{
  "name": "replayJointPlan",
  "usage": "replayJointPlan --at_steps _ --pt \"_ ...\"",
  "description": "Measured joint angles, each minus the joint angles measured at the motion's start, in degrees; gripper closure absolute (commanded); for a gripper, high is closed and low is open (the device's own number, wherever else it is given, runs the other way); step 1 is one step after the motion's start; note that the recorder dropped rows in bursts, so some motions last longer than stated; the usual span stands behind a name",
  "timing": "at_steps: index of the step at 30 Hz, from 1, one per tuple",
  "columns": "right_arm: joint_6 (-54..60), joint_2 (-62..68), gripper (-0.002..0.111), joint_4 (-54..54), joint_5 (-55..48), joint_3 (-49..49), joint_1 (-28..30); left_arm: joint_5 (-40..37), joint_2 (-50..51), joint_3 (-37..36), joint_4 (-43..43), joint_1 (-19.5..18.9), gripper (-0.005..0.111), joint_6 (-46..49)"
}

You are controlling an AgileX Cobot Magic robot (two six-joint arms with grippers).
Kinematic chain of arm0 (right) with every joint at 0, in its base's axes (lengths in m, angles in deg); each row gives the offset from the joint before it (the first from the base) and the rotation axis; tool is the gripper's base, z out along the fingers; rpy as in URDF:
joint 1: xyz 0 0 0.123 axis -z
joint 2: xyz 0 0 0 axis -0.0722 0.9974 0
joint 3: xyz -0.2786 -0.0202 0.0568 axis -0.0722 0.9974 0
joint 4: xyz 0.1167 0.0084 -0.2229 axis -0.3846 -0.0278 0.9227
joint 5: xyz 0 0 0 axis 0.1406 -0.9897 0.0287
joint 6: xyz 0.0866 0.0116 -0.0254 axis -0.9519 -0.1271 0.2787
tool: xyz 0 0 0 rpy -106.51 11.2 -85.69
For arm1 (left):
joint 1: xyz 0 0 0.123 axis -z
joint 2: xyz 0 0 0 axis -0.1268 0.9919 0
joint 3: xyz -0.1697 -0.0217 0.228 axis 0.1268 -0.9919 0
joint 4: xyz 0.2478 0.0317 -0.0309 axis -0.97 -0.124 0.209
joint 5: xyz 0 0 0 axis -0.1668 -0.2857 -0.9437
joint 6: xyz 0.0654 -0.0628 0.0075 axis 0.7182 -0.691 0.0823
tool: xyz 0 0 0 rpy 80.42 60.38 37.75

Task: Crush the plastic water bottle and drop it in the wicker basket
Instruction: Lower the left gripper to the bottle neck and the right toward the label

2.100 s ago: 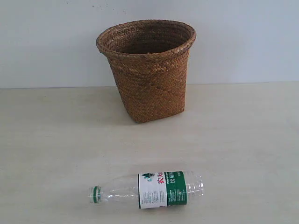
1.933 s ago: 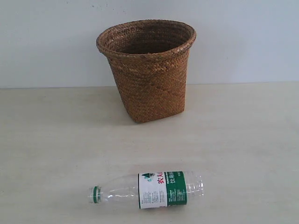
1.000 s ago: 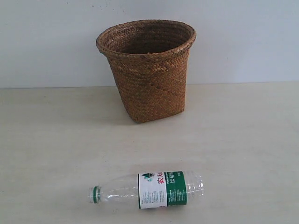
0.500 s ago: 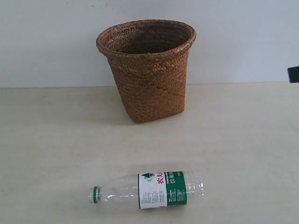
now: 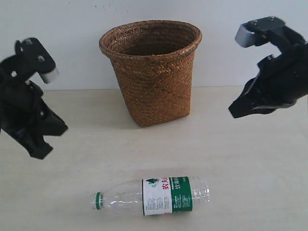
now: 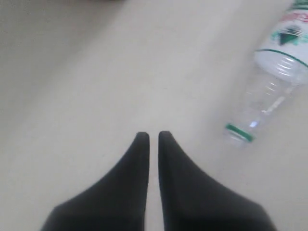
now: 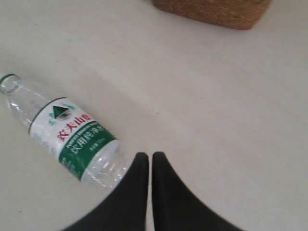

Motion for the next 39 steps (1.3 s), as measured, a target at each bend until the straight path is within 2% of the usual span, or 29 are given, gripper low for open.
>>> replayJointPlan --at_steps 2,3,5,7,9,10,21,39 --pt "2.1 2.2 0.108 -2.3 -0.4 -0.3 -0.9 -3.0 2.3 0.0 6.4 0.0 0.099 10.5" --pt "2.7 3.1 0.108 -2.8 -0.4 -0.4 -1.4 -3.9 3.5 0.0 8.8 0.0 0.094 14.2" --pt "3.9 4.7 0.108 -3.2 -0.4 -0.5 -2.9 -5.5 5.8 0.0 12.1 0.2 0.078 21.5" --pt "4.4 6.1 0.108 -3.4 -0.2 -0.5 -4.6 -6.0 7.6 0.0 13.9 0.6 0.052 27.5" --pt "4.5 6.7 0.108 -3.5 0.1 -0.5 -5.8 -6.3 9.8 0.0 14.6 1.5 0.033 31.1" --pt "4.5 7.0 0.108 -3.5 0.1 -0.5 -6.3 -6.3 10.7 0.0 14.8 1.9 0.028 32.0" --pt "3.1 7.5 0.108 -3.2 -3.1 -0.5 -11.7 -5.7 16.4 0.0 14.4 6.2 0.031 33.8" --pt "2.7 15.6 0.108 -2.7 1.8 -0.9 -11.8 1.0 25.0 0.1 11.8 6.4 0.032 35.1"
